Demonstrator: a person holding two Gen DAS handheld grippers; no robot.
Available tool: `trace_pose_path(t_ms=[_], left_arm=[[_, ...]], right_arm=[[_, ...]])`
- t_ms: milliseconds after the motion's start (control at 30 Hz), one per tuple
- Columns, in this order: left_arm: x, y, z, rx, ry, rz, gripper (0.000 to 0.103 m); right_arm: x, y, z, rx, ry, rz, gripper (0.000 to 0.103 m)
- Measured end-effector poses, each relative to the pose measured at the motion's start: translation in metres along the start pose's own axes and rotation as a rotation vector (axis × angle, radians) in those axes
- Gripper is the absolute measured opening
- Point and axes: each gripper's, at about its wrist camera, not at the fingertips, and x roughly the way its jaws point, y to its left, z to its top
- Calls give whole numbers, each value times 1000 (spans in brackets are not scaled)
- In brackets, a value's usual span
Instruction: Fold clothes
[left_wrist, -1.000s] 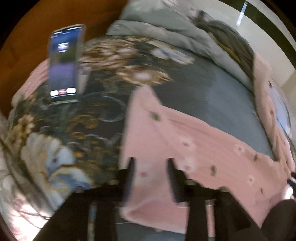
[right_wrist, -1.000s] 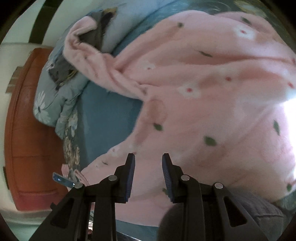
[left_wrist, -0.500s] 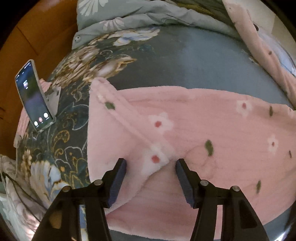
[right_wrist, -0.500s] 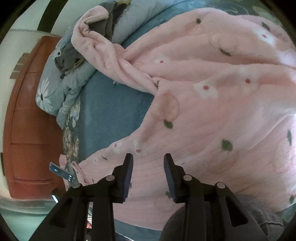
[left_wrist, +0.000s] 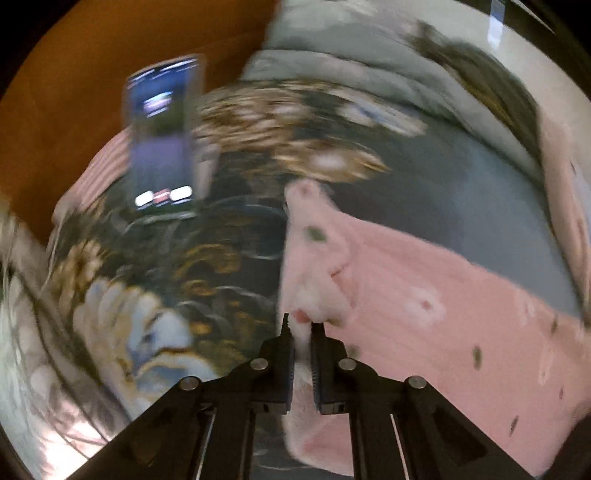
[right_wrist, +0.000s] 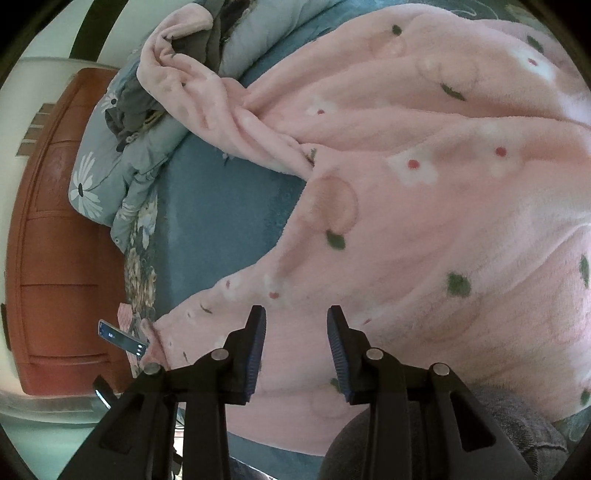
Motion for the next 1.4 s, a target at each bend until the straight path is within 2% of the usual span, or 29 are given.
trace_pose_path(t_ms=[100, 233, 333, 400, 467, 533, 633, 733, 867, 967, 1033, 1133, 1300, 1400], left_arm=[[3, 43, 5, -153, 15, 24, 8], [8, 66, 5, -203, 60, 45, 9], [6, 68, -2, -229, 80, 26, 11], [5, 71, -8, -255, 94, 36, 27], [1, 72, -13, -273, 101, 68, 37], [-4, 71, -18, -277, 98, 118, 38], [-16, 56, -19, -229, 69, 172, 40], [-23, 28, -12, -144, 60, 160, 45], [-24, -13, -1, -80, 56, 109, 49], [-18, -44, 3, -96, 80, 42, 51], [-13, -63, 3, -140, 107, -10, 51], [-7, -90, -3, -187, 140, -78, 51], [3, -144, -12, -109, 197, -108, 51], [4, -167, -13, -39, 220, -113, 51]], right_arm=[[1, 0, 0, 0, 4, -1, 35], [2, 0, 1, 3, 8, 2, 35], [2, -2, 0, 12, -2, 10, 35], [-3, -1, 0, 12, -23, 13, 35], [-13, -2, 1, 12, -62, 46, 35], [-27, -5, 4, 16, -110, 84, 35], [-49, -22, 21, 23, -189, 30, 35], [-77, -52, 47, 55, -270, -67, 35], [-121, -103, 83, 122, -387, -195, 35], [-137, -148, 112, 206, -392, -250, 35], [-138, -172, 125, 254, -371, -223, 35], [-130, -199, 142, 324, -333, -96, 35], [-112, -223, 164, 381, -258, -12, 36], [-110, -223, 166, 363, -214, 58, 36]])
